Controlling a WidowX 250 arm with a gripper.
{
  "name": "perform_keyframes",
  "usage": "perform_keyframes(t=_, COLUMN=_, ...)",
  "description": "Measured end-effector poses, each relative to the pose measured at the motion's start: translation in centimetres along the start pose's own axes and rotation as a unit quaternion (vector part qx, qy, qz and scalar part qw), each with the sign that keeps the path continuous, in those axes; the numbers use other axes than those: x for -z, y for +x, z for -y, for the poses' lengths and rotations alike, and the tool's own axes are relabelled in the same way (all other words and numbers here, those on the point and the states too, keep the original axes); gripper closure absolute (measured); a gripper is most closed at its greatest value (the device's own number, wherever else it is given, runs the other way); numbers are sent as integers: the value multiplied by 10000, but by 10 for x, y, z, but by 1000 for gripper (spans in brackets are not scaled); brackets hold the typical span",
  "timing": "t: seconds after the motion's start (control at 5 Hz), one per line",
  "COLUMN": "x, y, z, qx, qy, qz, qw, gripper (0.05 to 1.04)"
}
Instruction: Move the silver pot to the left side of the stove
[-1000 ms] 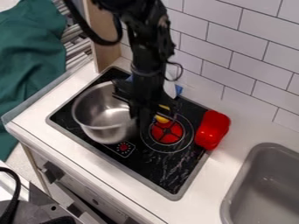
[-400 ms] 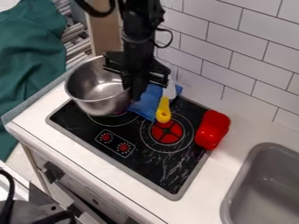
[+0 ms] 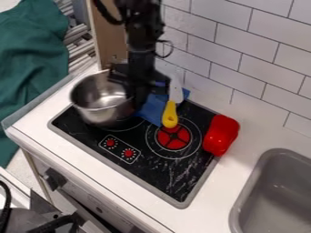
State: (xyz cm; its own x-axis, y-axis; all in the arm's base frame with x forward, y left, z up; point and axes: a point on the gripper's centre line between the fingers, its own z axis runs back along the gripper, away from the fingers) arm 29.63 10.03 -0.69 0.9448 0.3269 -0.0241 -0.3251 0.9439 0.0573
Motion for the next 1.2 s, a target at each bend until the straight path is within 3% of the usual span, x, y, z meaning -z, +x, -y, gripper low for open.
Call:
perform_keyframes(t=0.4, x=10, y=-10, z=-25, qx=-237, qy=-161, qz=-43, qw=9996, gripper=1029)
perform_keyframes(t=0.8, x=19, y=-10, z=-23, qx=-226, qy=-318, qz=-130, qw=9992, gripper=1005)
perform_keyframes(t=1.0, x=24, y=-16, z=-19, qx=-81, qy=-419, qz=-187, qw=9989, gripper=847)
perform_keyframes(t=1.2, x=17, y=-21, z=-8, qx=-67, qy=-427, qz=-128, qw=9990, gripper=580)
